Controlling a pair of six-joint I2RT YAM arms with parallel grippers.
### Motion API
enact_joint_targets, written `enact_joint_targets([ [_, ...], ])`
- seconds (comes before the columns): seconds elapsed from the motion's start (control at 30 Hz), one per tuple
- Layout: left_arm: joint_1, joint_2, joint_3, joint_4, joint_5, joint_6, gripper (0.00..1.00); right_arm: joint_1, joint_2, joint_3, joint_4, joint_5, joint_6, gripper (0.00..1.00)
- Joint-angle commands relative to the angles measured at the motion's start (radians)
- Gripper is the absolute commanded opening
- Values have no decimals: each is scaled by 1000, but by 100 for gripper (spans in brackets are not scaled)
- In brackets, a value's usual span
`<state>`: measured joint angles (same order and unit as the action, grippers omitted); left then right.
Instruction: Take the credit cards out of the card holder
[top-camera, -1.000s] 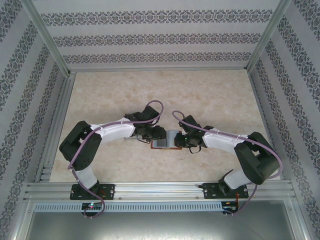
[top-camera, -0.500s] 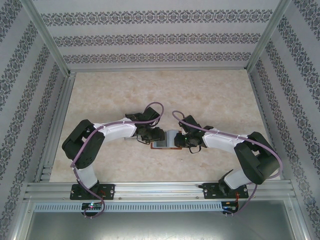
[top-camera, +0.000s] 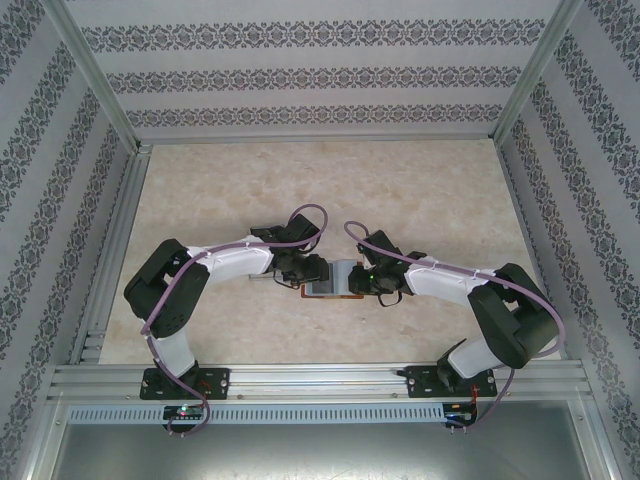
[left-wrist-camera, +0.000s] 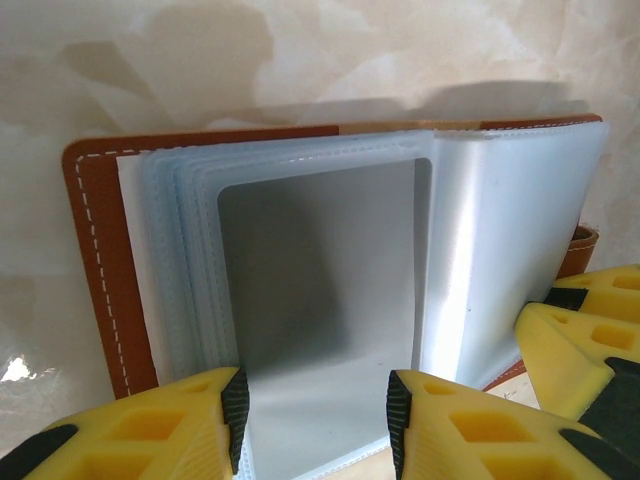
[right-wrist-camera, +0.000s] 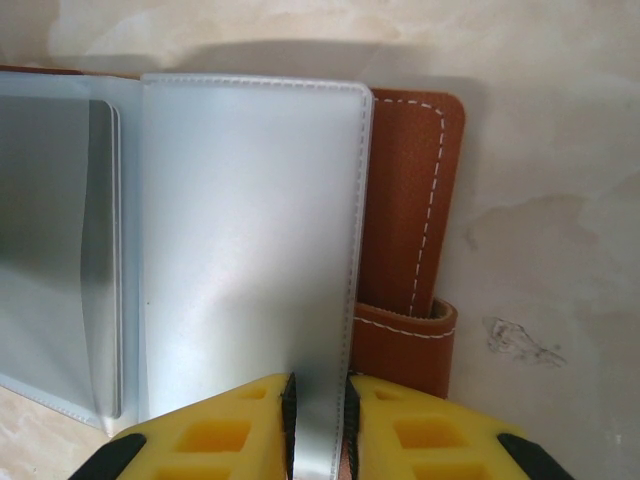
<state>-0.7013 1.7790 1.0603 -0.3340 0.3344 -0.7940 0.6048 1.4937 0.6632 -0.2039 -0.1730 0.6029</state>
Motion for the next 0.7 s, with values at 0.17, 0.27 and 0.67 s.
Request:
enact_joint_targets([
  [0.17,-13,-65,-36,-20,-55,-13,45,12,33,-16,-20,0,14,25],
  [0.27,-14,-49,-31,-25,-37,-10,45,14,34,-15,-20,1,15,25],
  [0.67,-14,6,-18,4,31,0,44,22,36,-7,-23,6,18,25],
])
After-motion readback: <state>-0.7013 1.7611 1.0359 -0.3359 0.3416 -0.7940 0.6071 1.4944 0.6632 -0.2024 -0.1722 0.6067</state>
